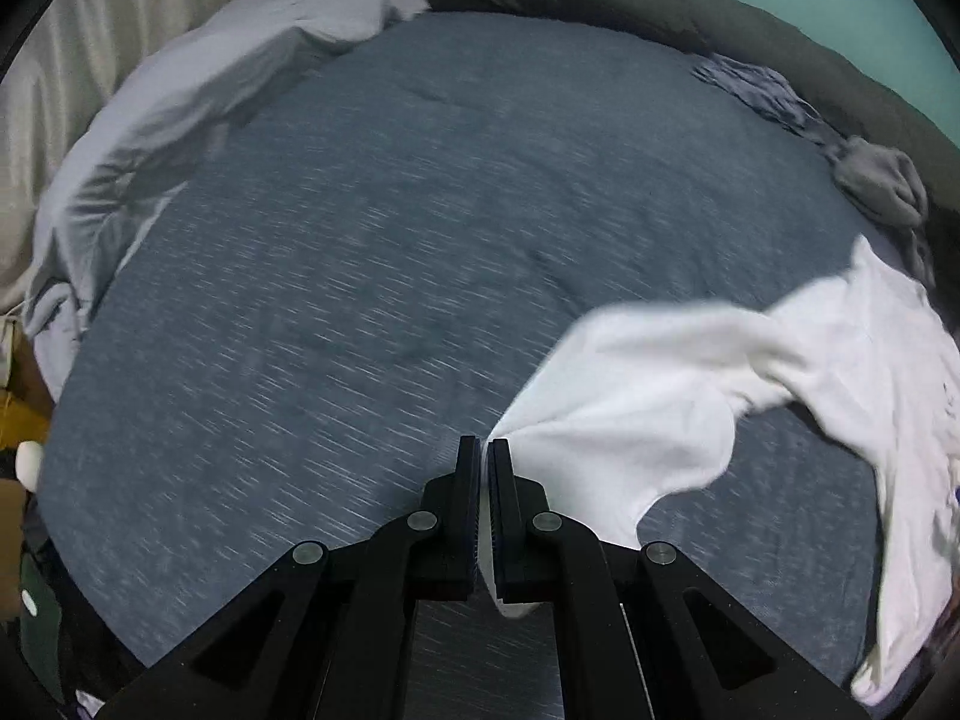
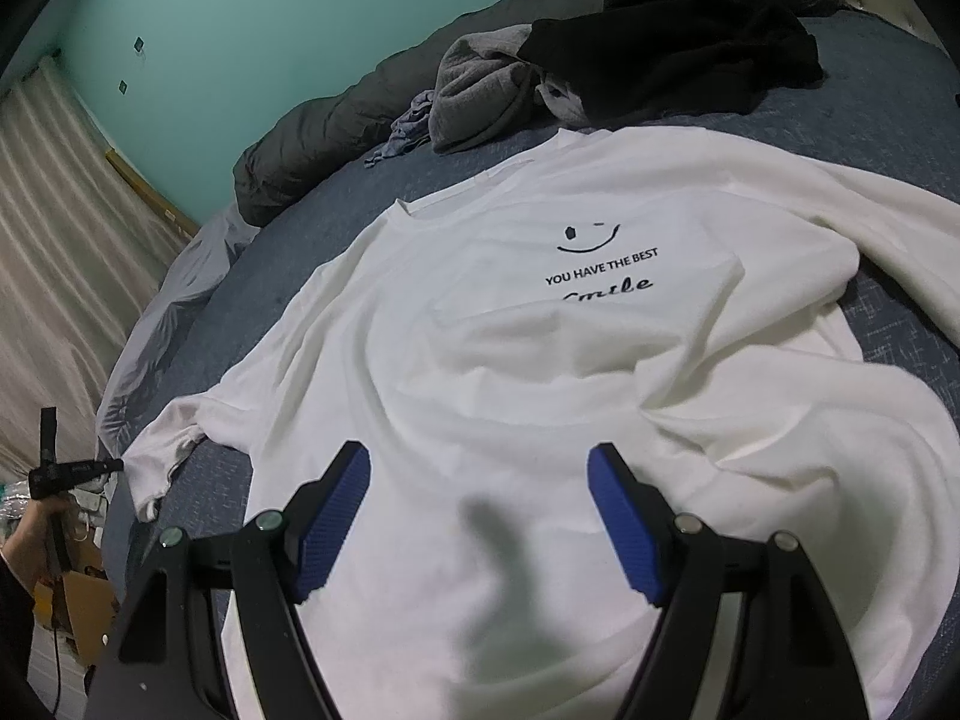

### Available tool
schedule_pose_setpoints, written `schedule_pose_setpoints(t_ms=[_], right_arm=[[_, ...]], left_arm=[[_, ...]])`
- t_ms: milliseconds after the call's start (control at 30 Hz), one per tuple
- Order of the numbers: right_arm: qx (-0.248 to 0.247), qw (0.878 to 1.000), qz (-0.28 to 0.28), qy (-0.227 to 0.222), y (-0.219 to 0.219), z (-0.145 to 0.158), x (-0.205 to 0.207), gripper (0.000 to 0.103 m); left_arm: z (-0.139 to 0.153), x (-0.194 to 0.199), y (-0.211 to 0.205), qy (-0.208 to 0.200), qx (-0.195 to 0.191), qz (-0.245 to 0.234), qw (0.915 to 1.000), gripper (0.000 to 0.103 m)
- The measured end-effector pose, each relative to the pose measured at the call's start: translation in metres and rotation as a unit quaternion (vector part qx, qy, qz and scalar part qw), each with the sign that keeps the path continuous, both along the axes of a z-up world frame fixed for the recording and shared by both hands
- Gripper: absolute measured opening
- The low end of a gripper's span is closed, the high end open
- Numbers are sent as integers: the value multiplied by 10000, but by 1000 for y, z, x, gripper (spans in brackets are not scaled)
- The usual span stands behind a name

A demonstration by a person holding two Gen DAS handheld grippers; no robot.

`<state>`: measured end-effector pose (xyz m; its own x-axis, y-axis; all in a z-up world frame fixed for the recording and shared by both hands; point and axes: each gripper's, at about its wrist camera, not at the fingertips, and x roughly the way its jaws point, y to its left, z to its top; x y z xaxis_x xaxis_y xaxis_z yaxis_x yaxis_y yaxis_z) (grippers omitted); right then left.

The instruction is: Fold clothes

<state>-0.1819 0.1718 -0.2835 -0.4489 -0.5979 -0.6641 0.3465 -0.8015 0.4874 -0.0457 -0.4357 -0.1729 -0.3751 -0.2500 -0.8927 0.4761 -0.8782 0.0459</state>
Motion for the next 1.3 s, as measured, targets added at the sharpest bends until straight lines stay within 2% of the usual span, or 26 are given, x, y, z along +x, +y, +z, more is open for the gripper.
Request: schedule_pose_setpoints(t_ms=[233,300,367,500,600,667,733,800,867,967,1067,1133,1233,1300], right_arm=[[52,10000,-37,23,-2,-1,-2,76],[66,10000,-44,36,-3,-2,-3,76],[86,10000,-41,30,-4,-3,-3,76],[106,9999,-26,40,-6,-3,-2,76],[116,9999,-22,77,-7,-2,-2,76],[105,9999,-34,88,-6,-1,-1,76],[79,9999,-52,95,-4,0,-1,76],[61,9999,-78,94,-2,0,-2,76],[42,9999,-95,79,-2,1,-3,76],[37,9999,-89,70,-3,0,-3,76],[40,9999,-78,86,-4,1,-2,76],[57,9999,-74,109,-5,2,-1,76],[85,9999,-82,126,-6,1,-1,76],[97,9998,-95,133,-6,1,0,76]], left_arm=[[27,-14,-36,31,-301,123,9995,3],[34,-20,-35,114,-308,138,9994,3],[33,-33,-25,17,-410,17,9992,3],[5,-61,10,-224,-110,-570,9981,4],[-17,-81,37,-405,126,-1016,9939,4],[-25,-88,41,-416,78,-1051,9936,5],[-22,-89,35,-331,-70,-939,9950,10],[-15,-84,22,-152,-82,-765,9969,26],[-5,-75,8,61,-75,-560,9984,34],[4,-49,-14,367,127,-297,9988,35],[-6,-23,-25,445,249,-201,9985,36],[-17,-12,-29,444,258,-200,9985,38],[-31,-4,-34,510,478,-140,9975,40],[-37,-4,-36,552,606,-65,9966,47]])
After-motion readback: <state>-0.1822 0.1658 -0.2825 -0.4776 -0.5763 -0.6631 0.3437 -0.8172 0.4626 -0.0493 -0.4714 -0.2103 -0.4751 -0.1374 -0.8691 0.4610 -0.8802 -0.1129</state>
